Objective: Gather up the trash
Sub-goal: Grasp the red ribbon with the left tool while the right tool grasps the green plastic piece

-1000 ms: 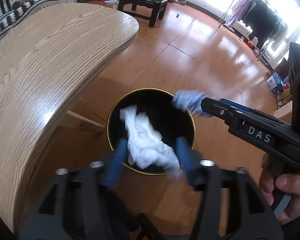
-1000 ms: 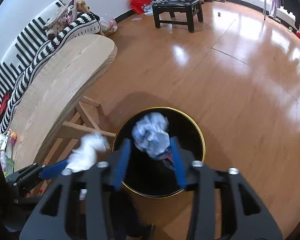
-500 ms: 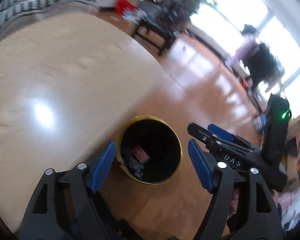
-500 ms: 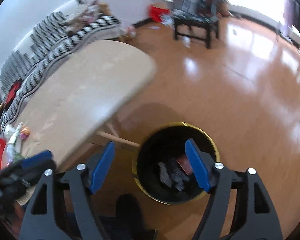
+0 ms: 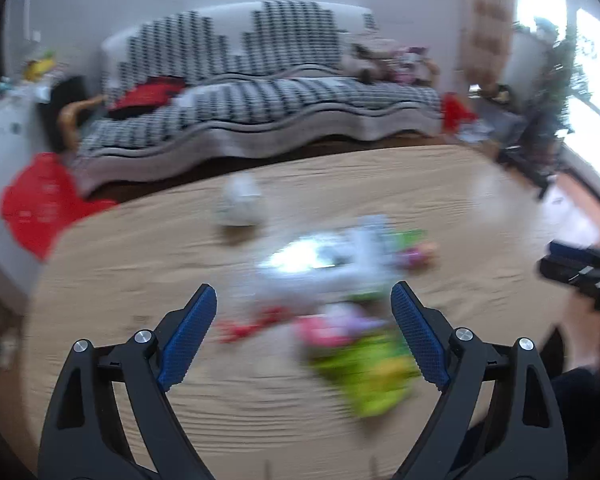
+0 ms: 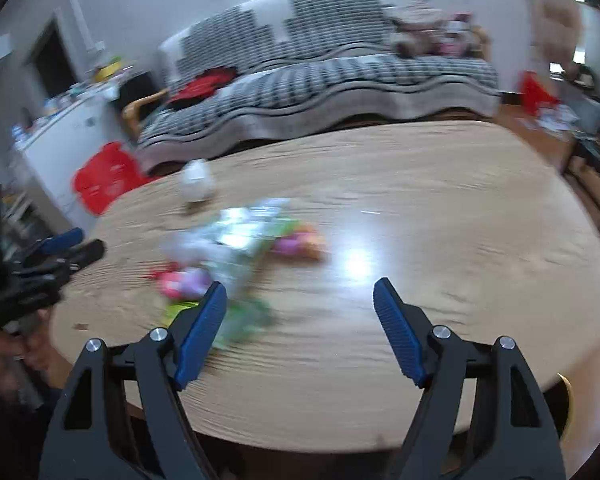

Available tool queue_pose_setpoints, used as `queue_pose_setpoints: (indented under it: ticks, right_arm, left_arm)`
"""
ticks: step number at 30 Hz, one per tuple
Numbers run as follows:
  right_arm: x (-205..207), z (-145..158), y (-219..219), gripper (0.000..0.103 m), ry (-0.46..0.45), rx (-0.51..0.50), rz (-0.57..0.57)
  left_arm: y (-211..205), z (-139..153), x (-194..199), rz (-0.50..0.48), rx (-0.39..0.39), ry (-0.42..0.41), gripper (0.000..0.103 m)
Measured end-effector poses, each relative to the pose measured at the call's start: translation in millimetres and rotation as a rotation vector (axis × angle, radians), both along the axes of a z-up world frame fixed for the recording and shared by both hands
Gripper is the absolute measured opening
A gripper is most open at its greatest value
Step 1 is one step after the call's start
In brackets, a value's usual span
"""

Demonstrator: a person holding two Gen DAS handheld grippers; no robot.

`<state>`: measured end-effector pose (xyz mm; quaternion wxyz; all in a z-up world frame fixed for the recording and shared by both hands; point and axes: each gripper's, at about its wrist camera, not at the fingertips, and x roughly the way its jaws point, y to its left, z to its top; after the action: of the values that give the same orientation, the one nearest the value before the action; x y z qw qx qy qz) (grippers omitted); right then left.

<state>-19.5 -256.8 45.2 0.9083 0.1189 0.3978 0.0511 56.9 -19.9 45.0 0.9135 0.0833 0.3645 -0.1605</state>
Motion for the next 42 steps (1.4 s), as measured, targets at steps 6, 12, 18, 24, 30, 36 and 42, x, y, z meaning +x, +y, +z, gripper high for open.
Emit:
queue_pose_setpoints:
  ticks: [6,12,18,24,30,36,42]
  right_arm:
    - [54,6,52,0.073,0.003,0.033,0.077]
    - [71,-26,60,0.073,0.039,0.046,0.086]
    - [65,-76,41,0.073,0.174,0.04,0.067]
    - [66,-93,54,0.073,0.235,0.031,0.101]
    - [71,-113,55,0.072,0.322,0.097,0.091]
    - [81,-118,65,0.057,0.33,0.077,0.077]
    - [85,-116,70,0.042,0.315,0.077,0.09]
  left_arm:
    - [42,-12,11,0.008,-0.024,-0.023,0.086]
    - [36,-55,18,-0.063,0.033,-0.004,0.086]
    - [31,-89,30,-0.136,0.138,-0.002,0.086]
    - [25,-110,59,-0.119,0.14,0.047,0.086]
    - [21,-124,67,-0.16,0.134,0.047,0.086]
    - [17,-140,75,-0.187,0.155,0.075,0.065]
    - [10,-140,68,-0.232,0.148,0.106,0.011]
